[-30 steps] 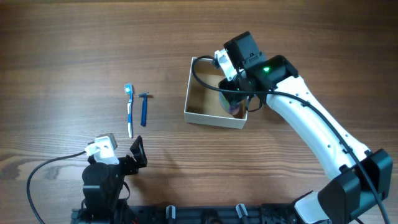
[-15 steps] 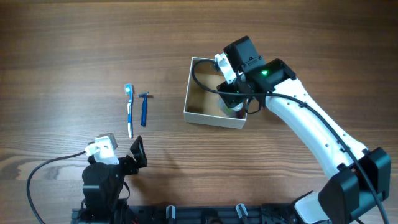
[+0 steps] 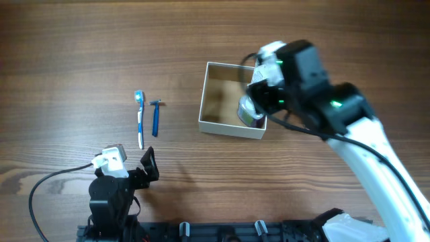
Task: Pack container
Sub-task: 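Place the soap bottle in the box beside the tube, release, then move the right gripper to the cotton swab tub and grasp it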
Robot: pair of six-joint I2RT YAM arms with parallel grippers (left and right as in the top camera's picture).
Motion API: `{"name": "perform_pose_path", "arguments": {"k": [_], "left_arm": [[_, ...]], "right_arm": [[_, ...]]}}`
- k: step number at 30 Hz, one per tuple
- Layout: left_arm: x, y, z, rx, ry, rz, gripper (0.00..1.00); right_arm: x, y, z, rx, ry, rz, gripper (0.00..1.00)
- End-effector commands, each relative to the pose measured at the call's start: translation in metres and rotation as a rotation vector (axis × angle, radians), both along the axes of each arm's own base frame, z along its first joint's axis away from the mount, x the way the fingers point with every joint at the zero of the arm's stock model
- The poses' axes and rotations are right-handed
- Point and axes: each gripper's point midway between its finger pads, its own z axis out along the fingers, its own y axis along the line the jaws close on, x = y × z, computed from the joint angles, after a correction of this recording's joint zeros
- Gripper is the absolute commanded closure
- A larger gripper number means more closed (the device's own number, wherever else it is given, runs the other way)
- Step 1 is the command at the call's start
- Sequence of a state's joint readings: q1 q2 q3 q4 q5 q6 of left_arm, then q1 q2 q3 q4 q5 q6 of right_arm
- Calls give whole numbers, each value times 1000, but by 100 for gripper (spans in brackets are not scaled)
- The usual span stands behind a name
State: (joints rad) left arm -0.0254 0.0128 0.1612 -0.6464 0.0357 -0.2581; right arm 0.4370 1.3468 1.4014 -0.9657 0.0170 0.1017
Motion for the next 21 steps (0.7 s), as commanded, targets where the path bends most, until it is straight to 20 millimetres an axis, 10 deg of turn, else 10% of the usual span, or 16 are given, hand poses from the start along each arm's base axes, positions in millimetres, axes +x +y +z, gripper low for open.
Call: {"name": "perform_pose_path", "arguments": {"k": [1, 9, 21], "left_arm": [[0, -1, 0, -10, -8, 2, 0], [0, -1, 1, -10, -8, 2, 0], [0, -1, 1, -10, -8, 2, 0]], "right_arm": [[1, -56, -1, 46, 55, -297, 11], [-5, -151, -79, -29, 406, -645, 0], [5, -163, -164, -79, 665, -647, 0]]}}
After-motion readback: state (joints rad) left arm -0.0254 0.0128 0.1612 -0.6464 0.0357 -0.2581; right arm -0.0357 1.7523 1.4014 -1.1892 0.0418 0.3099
